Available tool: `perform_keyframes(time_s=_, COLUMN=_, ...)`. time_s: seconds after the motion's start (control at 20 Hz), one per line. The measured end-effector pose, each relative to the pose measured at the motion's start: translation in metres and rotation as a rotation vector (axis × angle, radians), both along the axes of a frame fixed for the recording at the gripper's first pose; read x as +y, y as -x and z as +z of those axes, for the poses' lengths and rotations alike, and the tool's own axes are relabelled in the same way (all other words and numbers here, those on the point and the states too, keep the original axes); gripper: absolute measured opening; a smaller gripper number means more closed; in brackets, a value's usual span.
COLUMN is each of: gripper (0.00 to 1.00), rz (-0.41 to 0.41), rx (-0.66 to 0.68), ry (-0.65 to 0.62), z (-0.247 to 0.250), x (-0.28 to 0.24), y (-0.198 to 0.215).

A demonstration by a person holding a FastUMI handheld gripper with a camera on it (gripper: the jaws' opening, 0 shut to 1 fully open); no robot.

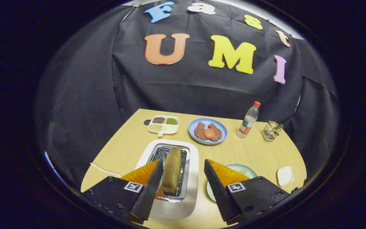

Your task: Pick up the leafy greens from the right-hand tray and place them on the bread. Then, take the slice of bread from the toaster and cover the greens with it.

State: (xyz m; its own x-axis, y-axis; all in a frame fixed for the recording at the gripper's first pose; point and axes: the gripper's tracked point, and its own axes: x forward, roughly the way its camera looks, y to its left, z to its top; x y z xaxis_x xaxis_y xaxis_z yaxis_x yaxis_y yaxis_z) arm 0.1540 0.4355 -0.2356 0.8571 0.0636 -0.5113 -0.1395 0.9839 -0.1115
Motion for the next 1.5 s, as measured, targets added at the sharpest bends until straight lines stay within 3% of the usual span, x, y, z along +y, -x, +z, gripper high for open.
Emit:
perform_keyframes(time_s=0.15, gripper=0.56, rz=-0.026, rx=0.072, ry=0.000, z=-0.013, x=0.000, y=-0.006)
perform_keyframes(time_s=0.3, gripper=0.47, rz=-0.026, rx=0.122, ry=0.000, z=-0.019, x=0.006, y=-0.006)
perform_keyframes(time_s=0.45, gripper=0.19, rz=-0.009, rx=0.118, ry=0.030, z=-0.017, x=0.010, y=-0.006)
perform_keyframes(time_s=0.5, gripper=0.22, rz=-0.001, rx=0.113, ry=0.039, z=-0.012, x=0.012, y=-0.005)
perform_keyframes(time_s=0.55, gripper=0.12, rz=0.001, rx=0.113, ry=0.045, z=-0.012, x=0.011, y=-0.004)
perform_keyframes(time_s=1.05, gripper=0.12, rz=0.031, rx=0.057, ry=-0.093, z=0.074, x=0.004, y=0.008)
perform_keyframes(time_s=1.2, gripper=0.12, rz=0.039, rx=0.054, ry=-0.143, z=0.096, x=-0.013, y=0.011)
perform_keyframes(time_s=1.5, gripper=0.12, rz=0.003, rx=-0.011, ry=-0.126, z=0.116, x=-0.079, y=-0.004)
